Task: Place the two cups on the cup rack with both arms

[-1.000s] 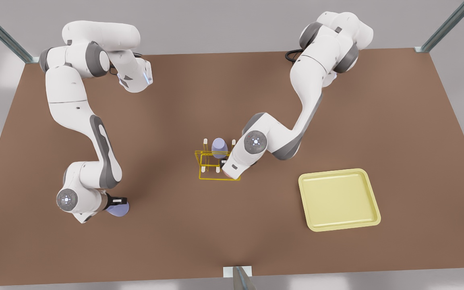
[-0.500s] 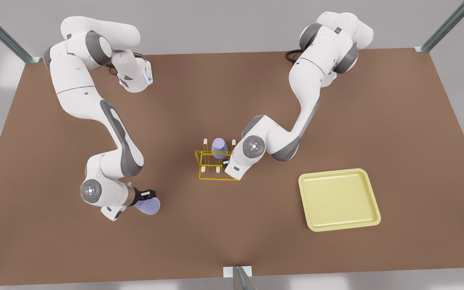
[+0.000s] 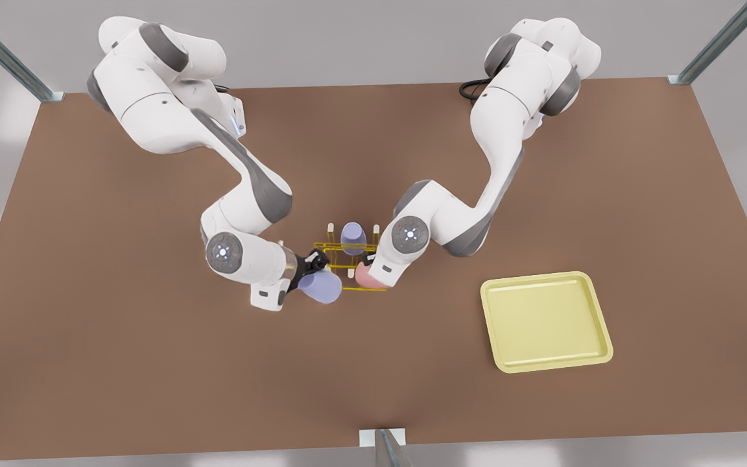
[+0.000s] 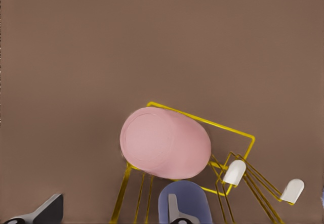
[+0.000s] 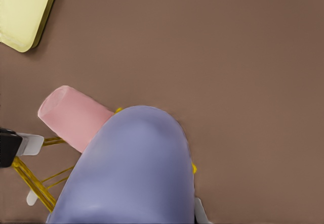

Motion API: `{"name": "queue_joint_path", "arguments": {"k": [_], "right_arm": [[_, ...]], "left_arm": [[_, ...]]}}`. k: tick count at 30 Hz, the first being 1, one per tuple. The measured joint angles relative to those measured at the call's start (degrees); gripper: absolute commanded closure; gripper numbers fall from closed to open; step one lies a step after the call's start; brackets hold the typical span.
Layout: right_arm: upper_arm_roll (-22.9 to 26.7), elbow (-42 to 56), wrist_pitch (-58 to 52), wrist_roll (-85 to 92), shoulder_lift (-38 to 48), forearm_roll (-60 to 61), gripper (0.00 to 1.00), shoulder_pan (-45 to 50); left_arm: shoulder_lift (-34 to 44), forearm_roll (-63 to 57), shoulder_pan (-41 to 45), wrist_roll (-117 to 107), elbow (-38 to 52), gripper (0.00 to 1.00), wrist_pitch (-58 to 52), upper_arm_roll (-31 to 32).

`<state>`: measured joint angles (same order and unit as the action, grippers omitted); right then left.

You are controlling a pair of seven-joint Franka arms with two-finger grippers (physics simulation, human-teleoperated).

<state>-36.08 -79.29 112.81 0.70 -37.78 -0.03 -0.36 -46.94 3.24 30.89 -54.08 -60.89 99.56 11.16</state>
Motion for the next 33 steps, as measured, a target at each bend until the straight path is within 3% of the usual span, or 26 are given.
{"name": "queue_joint_path", "arguments": {"k": [3, 7, 8, 10, 11, 23, 24, 25, 30, 33], "right_arm": [[-0.70, -0.05, -1.44, 0.17, -0.30, -0.02, 0.21, 0.26], [-0.76, -0.08, -4.39, 0.44, -0.56, -0.33, 0.21, 0.54], [-0.78, -0.05, -5.05, 0.51, -0.85, -0.37, 0.21, 0.76], [-0.66, 0.12, -6.79, 0.93, -1.22, -0.39, 0.21, 0.45], [-0.53, 0.43, -7.84, 1.16, -1.31, -0.42, 0.21, 0.36], [-0.28, 3.06, -13.38, 3.53, -6.18, -2.75, 0.21, 2.73], [-0.29, 3.41, -13.51, 3.66, -6.48, -2.89, 0.06, 2.84], [-0.29, 3.74, -13.62, 3.76, -6.74, -3.11, 0.00, 2.92], [-0.24, 4.95, -14.07, 4.33, -7.39, -3.37, 0.00, 3.00], [1.27, 11.47, -18.05, 4.33, -5.21, -7.17, 0.00, 2.12]], "left_arm": [[4.44, 0.26, -3.34, -0.39, 1.20, 0.00, -3.10, 0.02], [13.40, -3.88, -18.64, 4.37, 4.22, 0.00, -16.48, -0.13], [16.98, -5.41, -20.78, 6.65, 2.12, 0.00, -19.21, -1.39], [29.03, -7.51, -22.49, 12.01, -13.77, 0.00, -19.79, -5.12], [30.79, -8.22, -22.80, 14.49, -16.75, 0.00, -19.81, -5.81], [29.73, -5.72, -23.17, 35.68, -19.56, 0.00, -21.81, -6.28], [29.73, -5.67, -23.12, 36.89, -19.57, 0.00, -22.02, -6.26], [29.73, -5.63, -23.07, 38.04, -19.60, 0.00, -22.19, -6.25], [29.73, -5.47, -23.04, 42.91, -19.64, 0.00, -22.78, -6.24], [29.73, -5.44, -23.09, 45.25, -19.64, 0.00, -22.96, -6.24]]}}
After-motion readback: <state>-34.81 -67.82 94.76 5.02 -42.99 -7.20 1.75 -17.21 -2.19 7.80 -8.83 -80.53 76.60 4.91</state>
